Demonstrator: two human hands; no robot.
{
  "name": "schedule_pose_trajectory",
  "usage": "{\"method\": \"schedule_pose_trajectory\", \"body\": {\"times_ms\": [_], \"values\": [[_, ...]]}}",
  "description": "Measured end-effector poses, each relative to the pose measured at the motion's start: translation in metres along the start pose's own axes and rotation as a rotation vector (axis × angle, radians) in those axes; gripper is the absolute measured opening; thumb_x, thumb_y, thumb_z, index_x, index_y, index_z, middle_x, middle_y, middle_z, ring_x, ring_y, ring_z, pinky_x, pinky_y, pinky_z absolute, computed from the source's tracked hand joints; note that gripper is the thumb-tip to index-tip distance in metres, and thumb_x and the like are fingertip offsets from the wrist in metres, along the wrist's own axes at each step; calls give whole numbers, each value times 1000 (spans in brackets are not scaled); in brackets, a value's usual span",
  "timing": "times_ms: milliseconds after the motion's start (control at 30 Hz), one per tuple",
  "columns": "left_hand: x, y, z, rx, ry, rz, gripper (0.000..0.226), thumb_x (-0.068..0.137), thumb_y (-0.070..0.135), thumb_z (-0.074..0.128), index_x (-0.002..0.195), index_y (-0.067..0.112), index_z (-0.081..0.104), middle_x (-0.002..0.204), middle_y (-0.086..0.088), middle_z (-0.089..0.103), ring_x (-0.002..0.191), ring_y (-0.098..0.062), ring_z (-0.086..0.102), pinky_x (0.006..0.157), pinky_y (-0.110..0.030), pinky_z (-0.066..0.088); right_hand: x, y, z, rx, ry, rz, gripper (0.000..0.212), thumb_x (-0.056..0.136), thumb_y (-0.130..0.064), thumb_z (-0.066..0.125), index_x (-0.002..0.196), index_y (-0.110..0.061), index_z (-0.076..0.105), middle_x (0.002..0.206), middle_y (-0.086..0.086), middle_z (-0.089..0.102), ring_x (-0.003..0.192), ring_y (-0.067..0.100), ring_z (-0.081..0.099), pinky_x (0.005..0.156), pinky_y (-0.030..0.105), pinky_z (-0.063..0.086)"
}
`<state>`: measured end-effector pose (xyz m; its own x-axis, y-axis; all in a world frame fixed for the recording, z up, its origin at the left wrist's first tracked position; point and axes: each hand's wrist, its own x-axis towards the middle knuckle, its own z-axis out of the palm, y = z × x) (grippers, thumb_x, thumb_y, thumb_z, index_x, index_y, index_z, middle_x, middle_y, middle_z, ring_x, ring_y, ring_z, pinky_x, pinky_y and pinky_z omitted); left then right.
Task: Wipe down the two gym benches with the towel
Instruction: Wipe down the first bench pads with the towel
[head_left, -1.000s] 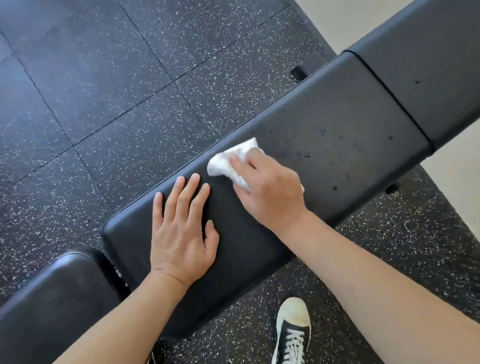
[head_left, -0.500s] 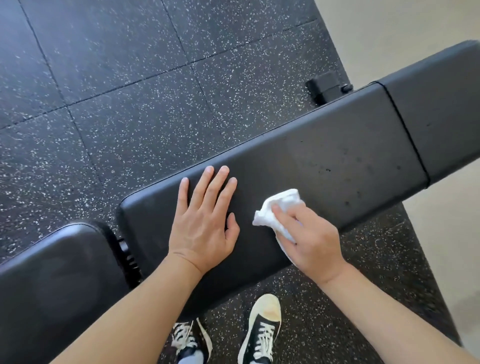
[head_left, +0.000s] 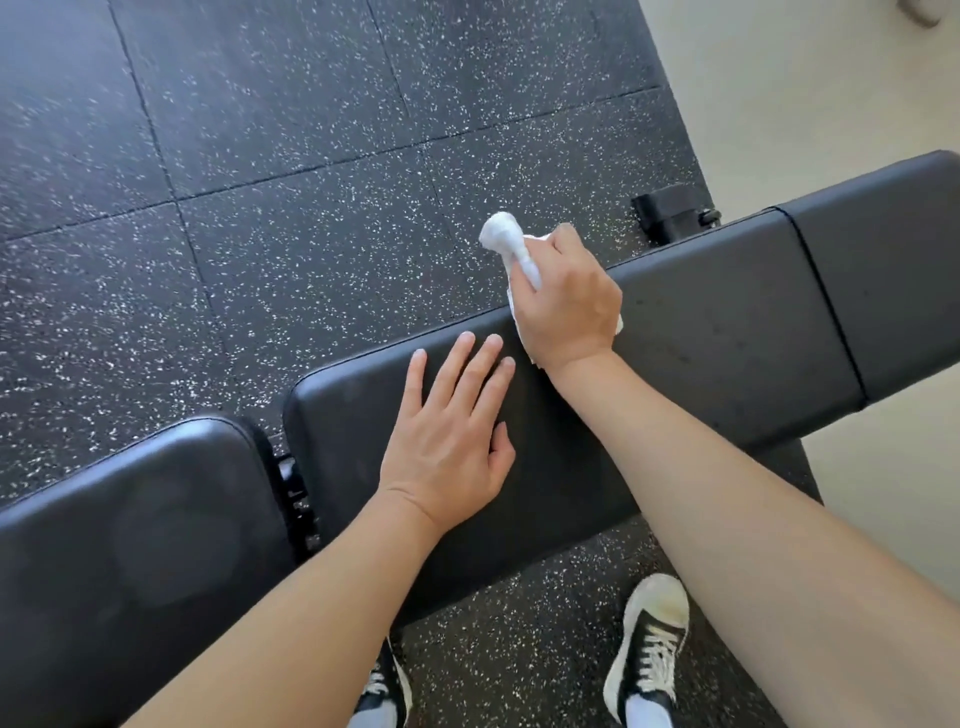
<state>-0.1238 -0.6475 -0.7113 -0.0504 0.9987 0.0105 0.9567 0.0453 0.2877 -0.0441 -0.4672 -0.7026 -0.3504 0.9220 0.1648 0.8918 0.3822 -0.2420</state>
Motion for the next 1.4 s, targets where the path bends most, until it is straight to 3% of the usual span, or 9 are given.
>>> {"method": "schedule_pose_trajectory", "body": {"times_ms": [267, 400, 500, 733, 867, 933, 1067, 1233, 1400], "values": [[-3, 8, -5, 45, -30, -37, 64, 94, 33, 44, 155, 14, 46, 169, -6, 37, 161, -29, 23, 127, -64, 17, -89, 25, -40, 197, -100, -231, 19, 98, -26, 61, 112, -15, 68, 96, 4, 56, 79, 23, 57, 60, 36, 48], [10, 67, -3, -68, 10, -409, 59, 96, 31, 44, 150, 9, 47, 170, -5, 34, 162, -30, 18, 129, -62, 13, -149, 97, -66, 169, -108, -335, 29, 91, -12, 69, 120, -14, 70, 89, 1, 55, 68, 20, 52, 54, 36, 49], [20, 104, 13, -87, 61, -572, 64, 97, 34, 49, 154, 4, 41, 173, -9, 26, 163, -31, 10, 130, -60, 10, -153, 157, -78, 146, -23, -189, 36, 90, -12, 69, 125, -20, 71, 91, 0, 57, 70, 20, 54, 52, 35, 49], [16, 104, 35, 1, 185, -572, 66, 94, 37, 44, 152, 6, 39, 172, -9, 27, 162, -33, 15, 130, -57, 9, -154, 152, -57, 178, 94, 121, 35, 88, -15, 71, 123, -19, 72, 93, 1, 59, 74, 20, 53, 58, 32, 45], [19, 104, 34, 19, 166, -577, 66, 93, 34, 44, 152, 3, 40, 173, -10, 26, 162, -34, 15, 130, -57, 10, -160, 97, -47, 287, 86, 41, 26, 101, -22, 56, 119, -13, 71, 90, 4, 56, 73, 21, 51, 59, 33, 42], [19, 103, 33, 21, 152, -571, 67, 93, 33, 44, 151, 1, 41, 172, -12, 26, 162, -36, 15, 129, -59, 11, -157, 79, -49, 321, 63, -16, 35, 108, -28, 43, 114, -12, 73, 88, 5, 57, 72, 22, 53, 59, 34, 43], [19, 105, 33, 27, 156, -571, 68, 92, 33, 45, 152, 2, 39, 173, -12, 25, 162, -37, 14, 129, -59, 9, -159, 125, -61, 275, 30, -128, 31, 92, -10, 59, 118, -14, 75, 89, 4, 61, 73, 21, 56, 57, 34, 48], [19, 104, 35, 36, 189, -559, 68, 91, 33, 47, 151, 1, 40, 171, -13, 28, 161, -39, 17, 129, -59, 11, -169, 214, -80, 267, 45, 94, 40, 92, -14, 68, 132, -18, 69, 96, -1, 55, 75, 18, 55, 57, 35, 52], [20, 104, 33, 43, 171, -569, 68, 92, 33, 45, 151, 1, 42, 171, -13, 28, 161, -38, 18, 129, -60, 12, -165, 121, -58, 267, 26, 70, 34, 93, -16, 68, 127, -13, 71, 94, 2, 59, 75, 19, 55, 60, 32, 49]]}}
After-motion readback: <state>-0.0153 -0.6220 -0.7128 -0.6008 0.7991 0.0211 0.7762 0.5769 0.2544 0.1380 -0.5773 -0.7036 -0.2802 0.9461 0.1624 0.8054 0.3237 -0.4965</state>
